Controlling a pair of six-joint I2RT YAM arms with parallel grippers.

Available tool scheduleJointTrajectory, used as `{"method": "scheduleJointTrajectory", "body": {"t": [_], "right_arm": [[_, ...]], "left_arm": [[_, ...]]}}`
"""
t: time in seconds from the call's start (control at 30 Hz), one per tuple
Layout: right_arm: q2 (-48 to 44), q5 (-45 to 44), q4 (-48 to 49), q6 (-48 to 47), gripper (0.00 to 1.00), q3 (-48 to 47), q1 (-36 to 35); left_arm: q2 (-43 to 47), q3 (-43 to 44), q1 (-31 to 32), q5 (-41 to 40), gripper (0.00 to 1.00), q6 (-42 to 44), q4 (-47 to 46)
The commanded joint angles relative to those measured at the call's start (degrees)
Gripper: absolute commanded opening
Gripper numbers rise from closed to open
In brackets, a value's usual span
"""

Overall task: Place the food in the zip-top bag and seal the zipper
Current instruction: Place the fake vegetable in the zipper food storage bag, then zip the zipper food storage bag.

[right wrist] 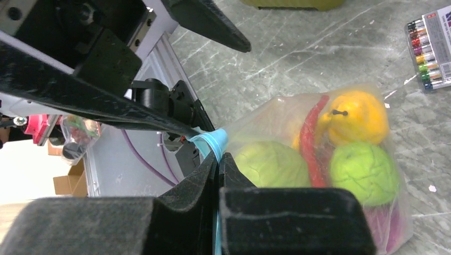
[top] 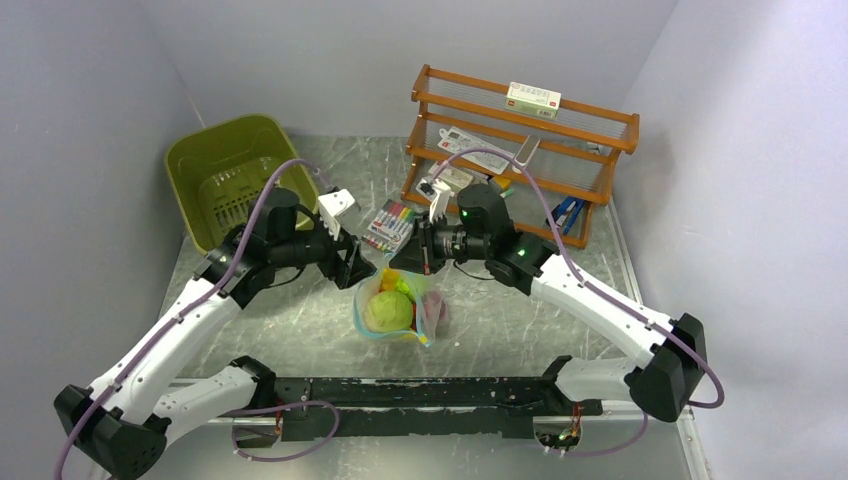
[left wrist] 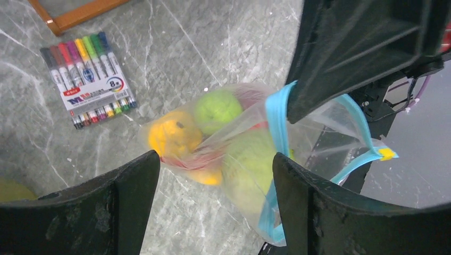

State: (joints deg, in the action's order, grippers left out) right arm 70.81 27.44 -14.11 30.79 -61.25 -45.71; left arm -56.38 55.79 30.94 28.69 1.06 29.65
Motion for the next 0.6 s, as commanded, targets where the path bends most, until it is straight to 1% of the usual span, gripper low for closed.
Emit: {"method": "scheduleJointTrajectory", "body": {"t": [0.0,0.07,0.2,0.33,0.4,0.47,0.57], "right_arm": [[0.65,0.95,3.61,-0.73,0.00,0.42,0.16],[1.19,0.45,3.80,-0.96,0.00,0.37,0.12],[2.31,0.99,4.64,-0.90,0.00,0.07,0.17],[3.81,1.58,4.26,-1.40,0.00,-1.20,0.10],[4.35,1.56,4.27,-1.67,0.00,-1.60,0.13],[4.78,1.39,4.47,-1.74,0.00,-1.77,0.16],[5.04,1.81,4.88,-2.07,0.00,-1.89,0.18]], "left_arm": [[3.75,3.10,0.44,4.50,0.76,-0.24,-2.39],[4.71,2.69,0.44,6.48,0.76,1.16,-2.85],[4.38,1.99,0.43,9.34,0.77,6.14,-0.70],[2.27,0.71,0.43,8.21,0.76,8.93,-0.19],[0.57,0.49,0.44,6.38,0.72,9.50,-0.46],[-0.55,0.32,0.44,6.64,0.66,11.10,-0.55],[-1.58,0.78,0.44,4.98,0.53,12.26,-0.38]]}}
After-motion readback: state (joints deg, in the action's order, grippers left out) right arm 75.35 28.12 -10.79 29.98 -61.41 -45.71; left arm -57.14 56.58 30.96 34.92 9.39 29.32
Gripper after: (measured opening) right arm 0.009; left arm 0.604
